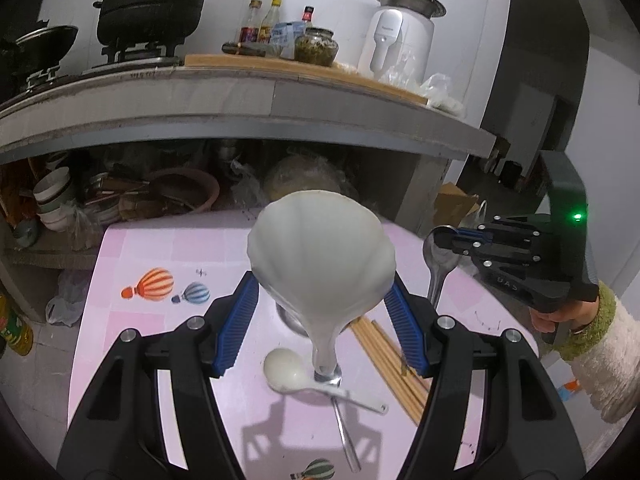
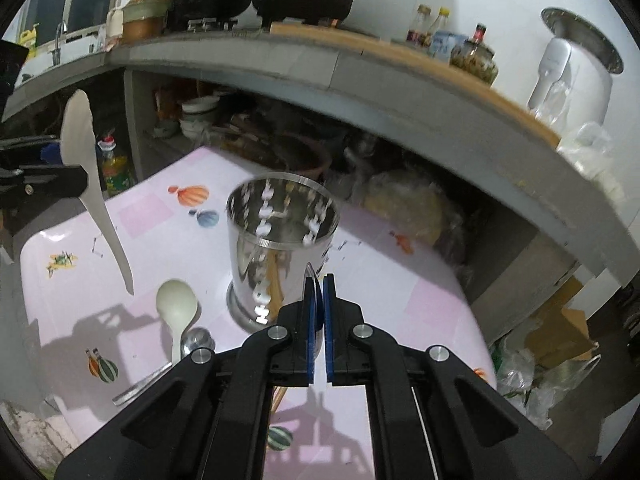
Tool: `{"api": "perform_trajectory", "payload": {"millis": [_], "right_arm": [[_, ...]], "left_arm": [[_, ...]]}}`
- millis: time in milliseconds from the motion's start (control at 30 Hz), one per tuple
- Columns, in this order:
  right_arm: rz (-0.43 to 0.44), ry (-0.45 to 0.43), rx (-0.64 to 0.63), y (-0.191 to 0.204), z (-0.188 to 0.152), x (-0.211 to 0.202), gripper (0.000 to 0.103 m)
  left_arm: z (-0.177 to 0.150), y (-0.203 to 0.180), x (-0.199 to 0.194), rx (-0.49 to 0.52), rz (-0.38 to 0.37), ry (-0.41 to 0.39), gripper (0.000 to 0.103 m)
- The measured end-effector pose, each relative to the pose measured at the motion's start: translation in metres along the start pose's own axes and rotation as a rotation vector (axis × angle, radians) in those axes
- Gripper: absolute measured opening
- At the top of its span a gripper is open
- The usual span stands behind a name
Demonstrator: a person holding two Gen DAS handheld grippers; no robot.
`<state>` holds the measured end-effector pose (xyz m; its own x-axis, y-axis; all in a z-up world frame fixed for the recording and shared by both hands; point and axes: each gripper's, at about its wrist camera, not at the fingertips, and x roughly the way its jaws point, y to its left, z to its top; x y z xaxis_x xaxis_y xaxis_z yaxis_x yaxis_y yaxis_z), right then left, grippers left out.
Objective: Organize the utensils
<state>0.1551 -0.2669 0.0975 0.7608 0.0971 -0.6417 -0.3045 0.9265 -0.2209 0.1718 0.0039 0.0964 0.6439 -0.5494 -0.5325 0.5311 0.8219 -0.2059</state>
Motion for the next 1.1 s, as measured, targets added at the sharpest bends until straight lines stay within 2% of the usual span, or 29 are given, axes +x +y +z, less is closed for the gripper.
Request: {"api": "perform_trajectory", "payload": {"millis": [267,500,633,733,933,1100], "right_arm": [[-0.044,-0.153,0.018,-0.028,0.056,-0.041,0.004],[-0.048,-0.248,0.037,-0.045,0.105,-0.042,0.004],[-0.046,-0.239,0.033,-0.047,0.125,-0.016,0.004],[-0.041,-0.215,0.032,-0.046,0.130,0.009,0.004],[-0.034,-0.150,0.020,-0.040,0.122,0.055,0.004],[-0.025,-0.115,0.024,-0.036,0.113,0.077,0.004]], "left_arm": [[0.051,-0.003,0.008,-0.012,-0.038,-0.073,0.061],[0.100,-0.009,0.038,-0.020,-0.061,-0.117,0.061],[0.113,-0.010,0.063,-0.016,-0.064,-0.128,0.061],[0.114,-0.006,0.087,-0.026,-0.053,-0.107,0.061],[0.103,0.007,0.128,-0.053,-0.035,-0.048,0.061],[0.091,0.013,0.152,-0.054,-0.017,-0.005,0.061]]}}
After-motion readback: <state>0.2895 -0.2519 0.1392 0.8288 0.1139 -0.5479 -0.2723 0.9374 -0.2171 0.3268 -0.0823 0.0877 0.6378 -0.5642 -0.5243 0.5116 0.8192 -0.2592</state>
